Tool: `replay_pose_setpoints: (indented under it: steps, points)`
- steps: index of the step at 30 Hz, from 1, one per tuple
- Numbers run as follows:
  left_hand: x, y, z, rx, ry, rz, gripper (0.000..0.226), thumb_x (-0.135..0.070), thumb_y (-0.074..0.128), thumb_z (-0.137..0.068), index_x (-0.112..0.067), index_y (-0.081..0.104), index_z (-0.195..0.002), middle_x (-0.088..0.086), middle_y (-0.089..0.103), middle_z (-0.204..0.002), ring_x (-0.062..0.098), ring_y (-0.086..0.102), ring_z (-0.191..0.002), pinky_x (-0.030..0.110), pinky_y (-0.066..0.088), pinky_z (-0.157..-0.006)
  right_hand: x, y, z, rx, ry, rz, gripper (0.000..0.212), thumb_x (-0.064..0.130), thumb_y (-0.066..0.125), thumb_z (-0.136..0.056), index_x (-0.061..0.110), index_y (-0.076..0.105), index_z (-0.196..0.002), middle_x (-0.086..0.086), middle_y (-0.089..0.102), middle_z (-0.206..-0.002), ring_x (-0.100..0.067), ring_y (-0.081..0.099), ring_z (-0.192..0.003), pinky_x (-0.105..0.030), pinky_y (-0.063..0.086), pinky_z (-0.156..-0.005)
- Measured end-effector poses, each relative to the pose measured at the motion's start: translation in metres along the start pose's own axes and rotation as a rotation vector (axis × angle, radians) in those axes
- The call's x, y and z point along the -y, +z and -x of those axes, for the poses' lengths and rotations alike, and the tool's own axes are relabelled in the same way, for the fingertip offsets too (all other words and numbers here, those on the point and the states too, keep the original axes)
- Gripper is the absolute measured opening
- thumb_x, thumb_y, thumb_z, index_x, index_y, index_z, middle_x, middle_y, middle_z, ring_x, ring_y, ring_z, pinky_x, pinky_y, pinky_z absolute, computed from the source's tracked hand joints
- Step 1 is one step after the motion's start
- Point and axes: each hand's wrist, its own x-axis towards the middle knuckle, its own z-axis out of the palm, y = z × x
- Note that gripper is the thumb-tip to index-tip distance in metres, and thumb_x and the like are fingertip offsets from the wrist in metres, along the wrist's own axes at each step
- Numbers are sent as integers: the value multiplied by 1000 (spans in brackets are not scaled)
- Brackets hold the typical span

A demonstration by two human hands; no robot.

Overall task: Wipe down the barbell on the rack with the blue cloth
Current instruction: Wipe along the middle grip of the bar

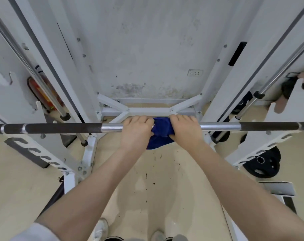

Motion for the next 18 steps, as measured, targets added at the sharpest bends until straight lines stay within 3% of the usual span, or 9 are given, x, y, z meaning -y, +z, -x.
replay_pose_setpoints:
  steps: [1, 3, 5, 8, 10, 12, 14, 16, 18]
  points:
    - [-2, -1, 0, 27, -16, -8, 30, -14, 73, -68, -15, 62, -96, 1, 65, -92, 25, 60, -89, 33, 41, -81, -21, -4, 5, 87, 46, 22, 28, 27, 65, -76, 14, 54, -98, -1, 65, -92, -26, 62, -87, -36, 41, -81]
    - [-4, 0, -1, 49, -48, -36, 31, -4, 62, -78, -15, 56, -106, 2, 60, -103, 26, 54, -99, 33, 34, -86, -58, -8, 18, 97, 146, 84, 24, 26, 60, -81, 17, 50, -100, 0, 64, -99, -24, 59, -91, -34, 37, -85]
    - [-8, -1, -2, 38, -83, -47, 32, 2, 72, -64, -13, 62, -90, 3, 64, -85, 27, 59, -82, 33, 39, -76, -68, -11, 25, 111, 219, 159, 27, 23, 59, -80, 15, 48, -103, -2, 63, -102, -24, 58, -95, -34, 37, -86]
    - [-9, -1, -5, 6, -105, -90, 40, 5, 82, -36, -14, 62, -66, 0, 60, -58, 24, 58, -54, 28, 44, -60, -34, -10, 15, 177, 178, 74, 55, 24, 64, -74, 12, 40, -122, -6, 57, -113, -27, 53, -104, -37, 37, -92]
    - [-10, -1, -3, 3, -107, -83, 33, 2, 81, -45, -13, 64, -70, 2, 62, -61, 26, 60, -58, 31, 44, -61, 2, -2, 14, 74, 11, 29, 74, 33, 67, -67, 7, 39, -131, -10, 56, -115, -30, 54, -103, -40, 41, -92]
    - [-11, 0, -3, -34, -91, -74, 25, -3, 79, -52, -13, 65, -69, 2, 61, -59, 25, 60, -57, 30, 45, -61, 25, 6, 15, -57, -51, -27, 81, 51, 68, -62, 4, 49, -125, -11, 61, -105, -31, 58, -92, -42, 46, -85]
    - [-11, -2, -4, -71, -98, -91, 22, -4, 79, -52, -13, 66, -68, 1, 60, -58, 24, 59, -55, 28, 44, -60, 19, 7, 12, -113, -77, -38, 73, 58, 67, -60, 7, 58, -111, -7, 65, -92, -27, 61, -81, -37, 47, -78]
    - [-10, -2, -6, -47, -115, -34, 20, -5, 70, -69, -12, 65, -87, 4, 64, -78, 27, 60, -77, 31, 37, -70, -5, 2, 7, -140, -85, -60, 46, 42, 70, -66, 10, 61, -98, -4, 65, -80, -27, 64, -72, -34, 46, -71]
    - [-11, -2, -8, 13, -127, -27, 21, -5, 58, -81, -14, 60, -100, 5, 62, -96, 27, 54, -93, 29, 28, -73, -30, -10, 6, 19, -2, -61, 33, 33, 65, -74, 14, 56, -99, -1, 65, -85, -27, 64, -79, -34, 42, -75]
